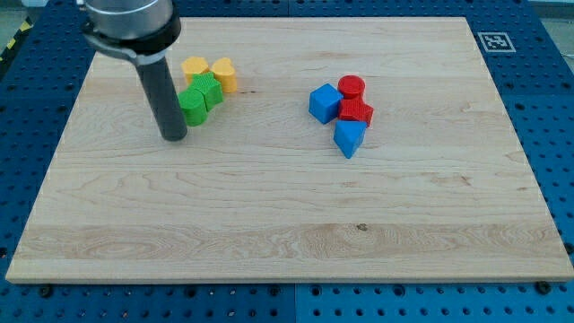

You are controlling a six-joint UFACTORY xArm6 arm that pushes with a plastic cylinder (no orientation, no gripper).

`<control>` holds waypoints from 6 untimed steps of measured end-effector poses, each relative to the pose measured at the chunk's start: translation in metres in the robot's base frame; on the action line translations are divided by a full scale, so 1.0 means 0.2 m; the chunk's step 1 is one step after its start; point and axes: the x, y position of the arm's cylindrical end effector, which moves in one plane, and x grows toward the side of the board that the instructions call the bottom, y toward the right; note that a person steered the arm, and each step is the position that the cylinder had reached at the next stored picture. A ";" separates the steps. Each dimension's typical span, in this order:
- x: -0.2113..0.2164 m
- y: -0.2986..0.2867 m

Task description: Move your arm towards the bottom center

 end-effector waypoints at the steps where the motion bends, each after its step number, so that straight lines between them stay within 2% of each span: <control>1: 0.21 0.13; 3: 0.49 0.69; 5: 0.53 0.72; 6: 0.37 0.72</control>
